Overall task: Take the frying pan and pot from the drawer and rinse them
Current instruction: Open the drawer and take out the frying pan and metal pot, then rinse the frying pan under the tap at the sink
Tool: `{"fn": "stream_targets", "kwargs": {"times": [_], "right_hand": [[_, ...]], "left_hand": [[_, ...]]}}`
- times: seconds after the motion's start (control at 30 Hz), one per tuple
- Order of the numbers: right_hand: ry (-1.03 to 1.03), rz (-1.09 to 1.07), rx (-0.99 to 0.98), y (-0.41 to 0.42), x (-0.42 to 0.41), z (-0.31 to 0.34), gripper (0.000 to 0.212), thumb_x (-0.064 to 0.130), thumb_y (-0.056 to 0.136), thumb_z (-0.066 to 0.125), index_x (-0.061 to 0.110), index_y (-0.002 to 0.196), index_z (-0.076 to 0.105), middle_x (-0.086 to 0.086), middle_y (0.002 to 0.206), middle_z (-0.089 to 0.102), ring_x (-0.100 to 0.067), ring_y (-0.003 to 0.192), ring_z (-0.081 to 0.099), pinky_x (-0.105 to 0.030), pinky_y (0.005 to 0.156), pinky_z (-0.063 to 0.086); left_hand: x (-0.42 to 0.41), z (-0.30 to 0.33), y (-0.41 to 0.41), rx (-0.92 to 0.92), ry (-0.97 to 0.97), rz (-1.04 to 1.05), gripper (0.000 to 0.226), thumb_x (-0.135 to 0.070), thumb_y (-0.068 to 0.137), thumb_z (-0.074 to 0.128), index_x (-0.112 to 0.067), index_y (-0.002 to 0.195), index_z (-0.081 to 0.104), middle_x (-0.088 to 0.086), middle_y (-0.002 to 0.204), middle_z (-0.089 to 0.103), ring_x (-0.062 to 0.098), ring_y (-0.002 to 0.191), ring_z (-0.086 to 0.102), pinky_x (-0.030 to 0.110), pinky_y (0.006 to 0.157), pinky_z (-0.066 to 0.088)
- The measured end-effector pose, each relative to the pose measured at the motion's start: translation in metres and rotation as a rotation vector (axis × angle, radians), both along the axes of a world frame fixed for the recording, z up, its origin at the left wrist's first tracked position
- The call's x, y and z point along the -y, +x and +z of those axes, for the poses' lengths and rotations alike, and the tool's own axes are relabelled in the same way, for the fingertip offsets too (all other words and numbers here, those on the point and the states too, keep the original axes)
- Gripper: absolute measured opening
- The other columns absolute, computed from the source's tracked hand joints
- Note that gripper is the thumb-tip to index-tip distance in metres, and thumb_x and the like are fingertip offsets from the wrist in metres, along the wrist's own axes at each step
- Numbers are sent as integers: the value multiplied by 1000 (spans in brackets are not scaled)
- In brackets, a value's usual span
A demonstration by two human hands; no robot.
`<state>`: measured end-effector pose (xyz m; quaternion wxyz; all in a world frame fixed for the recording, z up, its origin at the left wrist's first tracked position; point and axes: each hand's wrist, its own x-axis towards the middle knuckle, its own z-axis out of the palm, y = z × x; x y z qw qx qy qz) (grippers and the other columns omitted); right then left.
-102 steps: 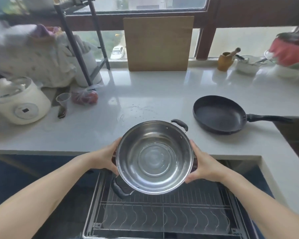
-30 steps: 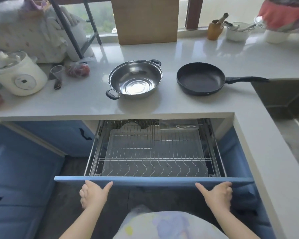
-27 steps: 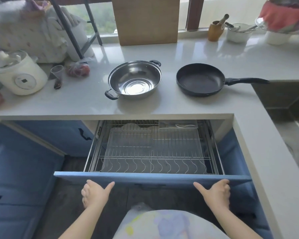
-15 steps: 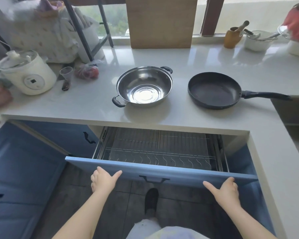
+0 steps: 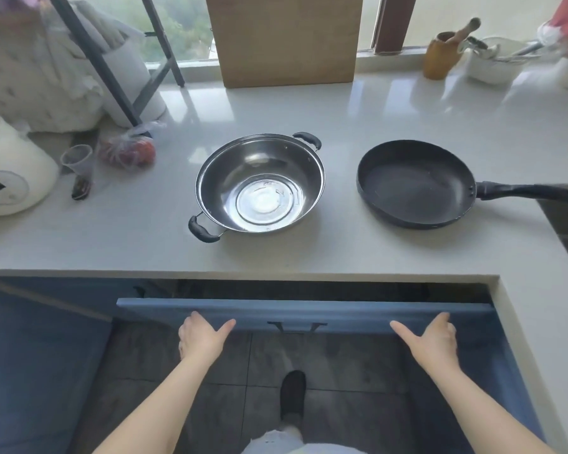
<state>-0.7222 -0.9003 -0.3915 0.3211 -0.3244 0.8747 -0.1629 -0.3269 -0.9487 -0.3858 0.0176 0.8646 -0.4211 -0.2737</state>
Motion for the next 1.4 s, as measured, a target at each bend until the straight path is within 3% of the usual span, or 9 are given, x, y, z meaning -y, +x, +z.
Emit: {"fn": "stream_targets", "kwargs": {"times": [0.13, 0.27, 0.43, 0.6, 0.67, 0.8, 1.07, 1.2, 1.4], "right_hand": [[2, 4, -8, -5, 28, -2, 119, 52, 74, 77, 2, 153, 5, -23, 150, 28, -40, 138, 31, -59, 103, 39], [6, 20, -11, -9, 52, -2, 118, 48, 74, 79, -3, 152, 7, -28, 147, 30, -40, 138, 30, -53, 107, 35], [63, 19, 21, -13, 65, -6, 113, 54, 72, 78, -6, 148, 19, -26, 145, 34, -42, 131, 41, -51, 101, 44], [29, 49, 89, -20, 54, -9, 116, 52, 71, 80, 9, 155, 11, -19, 154, 30, -38, 138, 36, -51, 106, 41], [19, 80, 115, -24, 46, -5, 117, 49, 73, 80, 14, 156, 6, -17, 156, 27, -35, 141, 33, -47, 108, 39], [-25, 115, 164, -33, 26, 13, 116, 48, 74, 79, 22, 156, 3, -11, 159, 25, -27, 145, 27, -46, 113, 34], [-151, 109, 234, -56, -31, 63, 110, 40, 78, 79, 28, 156, 2, -7, 149, 38, -23, 132, 45, -40, 106, 42], [-233, 118, 181, -80, -49, 96, 108, 41, 78, 78, 30, 155, 3, -6, 146, 40, -22, 130, 46, -36, 103, 41], [-330, 164, 67, -117, -25, 136, 109, 45, 77, 77, 27, 155, 3, -6, 144, 40, -21, 128, 46, -39, 105, 40]], "left_hand": [[29, -5, 3, -4, 20, -42, 84, -60, 82, 66, 1, 135, 43, 17, 137, 48, 33, 130, 41, 47, 99, 46], [55, -6, 3, 19, 64, -103, 78, -58, 83, 66, 2, 130, 47, 18, 133, 51, 35, 125, 44, 44, 96, 47], [72, -5, -1, -75, 69, -42, 86, -52, 87, 66, 2, 144, 32, 19, 143, 43, 38, 133, 40, 43, 102, 40], [80, -5, -3, -314, 57, 121, 90, -49, 89, 65, -4, 152, 22, 16, 150, 38, 36, 135, 39, 41, 108, 39], [76, 1, -5, -325, 34, 120, 86, -44, 92, 64, -7, 154, 19, 16, 152, 36, 37, 136, 39, 41, 106, 39], [57, 19, -20, -277, 55, -11, 87, -43, 93, 62, -10, 156, 14, 17, 155, 32, 38, 140, 35, 44, 110, 39], [-2, 75, -128, -453, -29, -422, 87, -39, 93, 63, -19, 158, 8, 4, 160, 27, 24, 146, 26, 34, 114, 30], [-10, 104, -185, -553, -111, -600, 89, -43, 92, 63, -26, 158, 5, -1, 160, 25, 19, 148, 22, 39, 119, 27], [31, 142, -239, -557, -270, -717, 92, -42, 91, 65, -26, 158, 4, -1, 160, 23, 17, 147, 20, 38, 119, 25]]}}
